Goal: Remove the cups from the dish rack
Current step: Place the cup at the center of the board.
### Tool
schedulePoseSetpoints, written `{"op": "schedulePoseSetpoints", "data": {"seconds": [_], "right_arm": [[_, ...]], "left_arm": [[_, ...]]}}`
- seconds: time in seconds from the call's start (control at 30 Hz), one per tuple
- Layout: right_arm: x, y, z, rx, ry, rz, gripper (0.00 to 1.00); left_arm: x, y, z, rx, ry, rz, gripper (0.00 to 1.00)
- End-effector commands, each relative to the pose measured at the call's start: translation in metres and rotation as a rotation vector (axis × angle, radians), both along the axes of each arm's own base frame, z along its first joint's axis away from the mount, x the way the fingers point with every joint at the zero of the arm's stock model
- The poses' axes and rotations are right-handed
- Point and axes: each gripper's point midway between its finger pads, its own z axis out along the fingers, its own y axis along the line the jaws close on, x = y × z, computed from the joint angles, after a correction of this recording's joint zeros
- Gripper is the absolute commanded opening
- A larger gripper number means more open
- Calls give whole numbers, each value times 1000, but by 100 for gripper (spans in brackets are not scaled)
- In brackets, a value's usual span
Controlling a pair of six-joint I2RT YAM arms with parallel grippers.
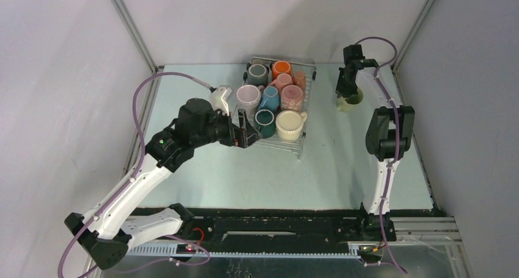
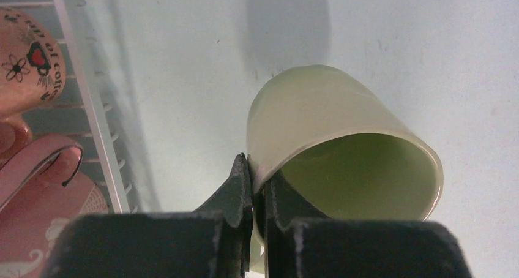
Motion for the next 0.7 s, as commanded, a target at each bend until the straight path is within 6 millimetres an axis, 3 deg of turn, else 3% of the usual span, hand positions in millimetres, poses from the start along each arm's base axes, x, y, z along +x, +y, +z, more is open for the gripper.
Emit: {"op": "schedulePoseSetpoints", "data": {"seconds": [0.0, 0.23, 0.5, 0.6, 0.67], "right_arm": [[19, -10, 16, -49, -29, 4, 0], [33, -11, -5, -67, 20, 18, 0], [35, -11, -25, -74, 74, 29, 2], [33, -10, -31, -70, 87, 33, 7], [34, -10, -30, -72, 85, 32, 21]], "left_arm": [[-6, 0, -1, -2, -30, -34, 100], [-8, 0, -2, 2, -27, -44, 100], [-7, -2, -3, 4, -15, -49, 100], [-6, -2, -5, 8, -8, -43, 100], [-5, -1, -8, 15, -2, -32, 100]]}}
